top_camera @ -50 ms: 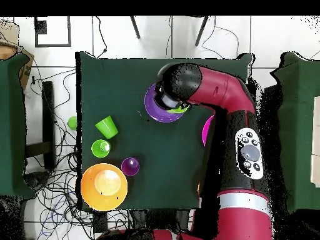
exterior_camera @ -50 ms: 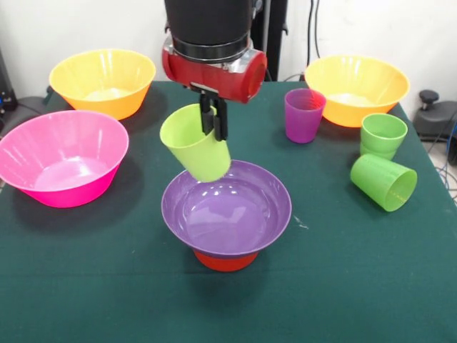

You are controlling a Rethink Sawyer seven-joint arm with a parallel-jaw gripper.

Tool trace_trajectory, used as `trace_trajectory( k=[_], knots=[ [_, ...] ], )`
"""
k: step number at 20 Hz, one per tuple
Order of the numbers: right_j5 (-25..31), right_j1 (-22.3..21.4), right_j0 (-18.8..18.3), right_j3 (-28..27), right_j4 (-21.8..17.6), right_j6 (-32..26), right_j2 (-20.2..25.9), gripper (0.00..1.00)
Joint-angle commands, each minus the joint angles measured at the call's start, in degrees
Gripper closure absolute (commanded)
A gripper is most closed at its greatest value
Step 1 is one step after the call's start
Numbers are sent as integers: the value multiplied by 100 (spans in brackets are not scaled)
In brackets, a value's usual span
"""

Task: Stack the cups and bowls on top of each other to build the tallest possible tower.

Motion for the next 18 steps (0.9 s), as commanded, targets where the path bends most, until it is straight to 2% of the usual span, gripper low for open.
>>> trace_trajectory(
  k=[1, 4, 7, 11, 18],
  knots=[
    [-304, 474, 255, 144, 104, 853, 207, 100],
    [-227, 537, 316, 39, 160, 893, 151, 100],
    [-386, 516, 358, 144, 200, 917, 106, 100],
    [-655, 481, 266, 350, 211, 700, 186, 100],
    [-843, 555, 98, 315, 122, 343, 256, 100]
  ],
)
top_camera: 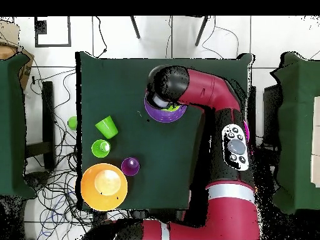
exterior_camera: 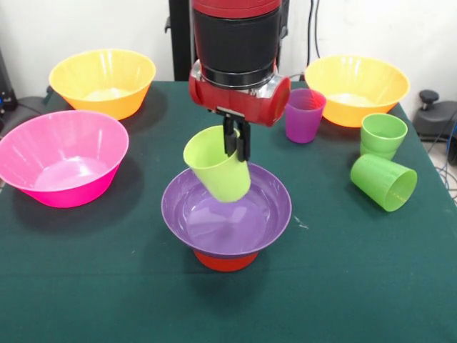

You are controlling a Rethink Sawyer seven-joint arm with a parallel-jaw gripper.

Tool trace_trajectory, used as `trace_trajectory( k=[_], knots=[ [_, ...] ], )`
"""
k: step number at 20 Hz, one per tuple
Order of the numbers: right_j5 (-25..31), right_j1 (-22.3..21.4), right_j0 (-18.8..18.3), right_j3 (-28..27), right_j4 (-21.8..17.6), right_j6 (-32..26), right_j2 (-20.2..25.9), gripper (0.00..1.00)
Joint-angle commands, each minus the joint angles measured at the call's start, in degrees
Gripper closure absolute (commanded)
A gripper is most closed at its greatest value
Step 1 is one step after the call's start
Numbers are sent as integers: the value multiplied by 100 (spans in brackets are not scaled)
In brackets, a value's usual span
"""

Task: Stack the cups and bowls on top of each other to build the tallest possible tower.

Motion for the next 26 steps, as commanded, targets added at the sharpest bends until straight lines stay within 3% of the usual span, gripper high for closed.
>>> trace_trajectory(
  k=[1, 26],
  knots=[
    [-439, 317, -78, 306, 14, 339, 303, 100],
    [-1015, 384, 29, 490, -28, 514, 256, 100]
  ],
)
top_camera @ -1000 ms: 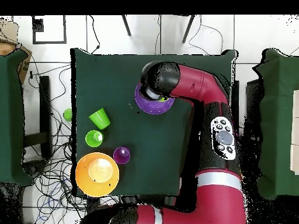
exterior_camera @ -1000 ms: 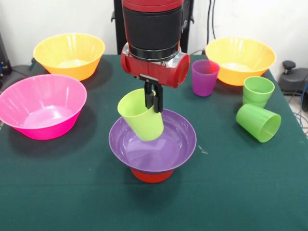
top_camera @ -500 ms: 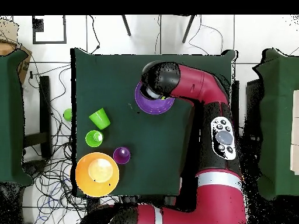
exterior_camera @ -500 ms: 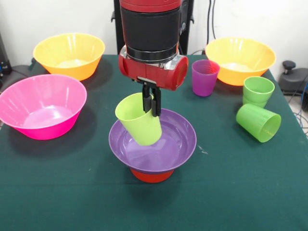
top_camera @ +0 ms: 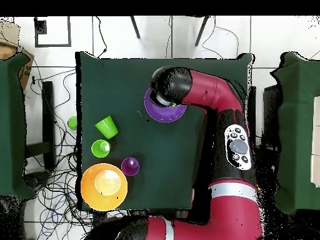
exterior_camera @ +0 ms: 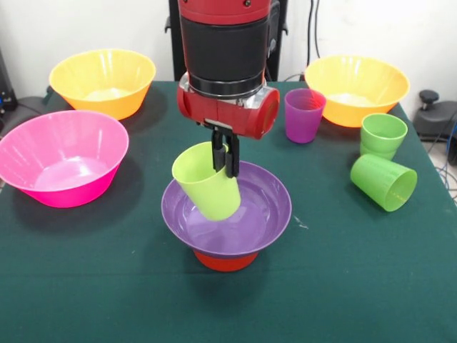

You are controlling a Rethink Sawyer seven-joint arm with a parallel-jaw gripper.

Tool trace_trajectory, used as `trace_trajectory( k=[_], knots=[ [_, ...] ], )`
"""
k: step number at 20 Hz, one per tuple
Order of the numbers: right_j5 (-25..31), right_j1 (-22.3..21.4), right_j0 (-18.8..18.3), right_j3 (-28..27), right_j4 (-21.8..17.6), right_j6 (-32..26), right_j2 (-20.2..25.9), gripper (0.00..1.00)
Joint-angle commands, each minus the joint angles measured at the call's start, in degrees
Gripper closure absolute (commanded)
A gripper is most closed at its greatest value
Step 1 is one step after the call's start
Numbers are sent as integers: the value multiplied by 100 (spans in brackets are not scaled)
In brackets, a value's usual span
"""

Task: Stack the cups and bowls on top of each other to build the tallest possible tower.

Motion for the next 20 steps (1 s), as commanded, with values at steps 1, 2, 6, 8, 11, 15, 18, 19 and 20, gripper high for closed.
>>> trace_trajectory(
  k=[1, 2, 6, 8, 11, 15, 18, 19, 20],
  knots=[
    [-514, 291, 89, 519, -34, 516, 255, 100],
    [-547, 272, 96, 558, -35, 516, 252, 100],
    [-641, 277, 80, 585, -29, 472, 269, 100],
    [-681, 287, 79, 583, -25, 460, 271, 100],
    [-695, 296, 84, 572, -8, 466, 264, 100],
    [-561, 328, 139, 465, 16, 550, 192, 100],
    [-588, 370, 123, 450, 47, 564, 210, 100],
    [-553, 377, 108, 439, 68, 552, 228, 100],
    [-543, 364, 104, 463, 82, 550, 240, 100]
  ],
)
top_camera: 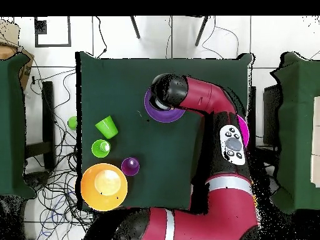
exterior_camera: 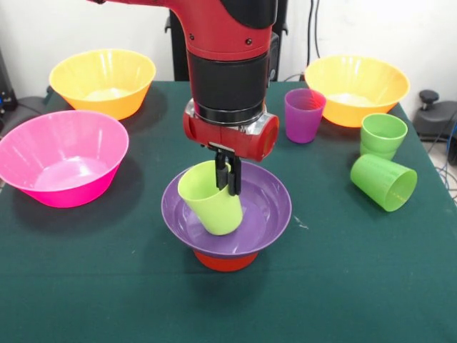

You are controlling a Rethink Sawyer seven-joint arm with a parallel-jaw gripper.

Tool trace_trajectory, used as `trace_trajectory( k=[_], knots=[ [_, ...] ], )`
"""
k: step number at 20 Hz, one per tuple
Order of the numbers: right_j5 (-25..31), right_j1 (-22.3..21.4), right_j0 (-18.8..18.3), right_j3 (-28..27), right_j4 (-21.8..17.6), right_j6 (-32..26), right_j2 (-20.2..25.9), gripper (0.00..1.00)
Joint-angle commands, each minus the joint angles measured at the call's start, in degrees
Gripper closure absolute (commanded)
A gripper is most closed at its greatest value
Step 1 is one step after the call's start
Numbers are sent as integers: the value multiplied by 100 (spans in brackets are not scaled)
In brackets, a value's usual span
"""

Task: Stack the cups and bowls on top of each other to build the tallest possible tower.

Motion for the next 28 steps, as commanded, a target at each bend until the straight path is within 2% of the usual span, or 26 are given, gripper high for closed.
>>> trace_trajectory(
  k=[1, 9, 24, 28],
  knots=[
    [-83, 102, 87, 303, 90, 539, 260, 100],
    [-160, 55, 101, 436, 82, 532, 276, 100],
    [-48, 240, 94, 79, 65, 490, 260, 100],
    [-168, 168, 136, 193, 32, 539, 222, 100]
  ],
)
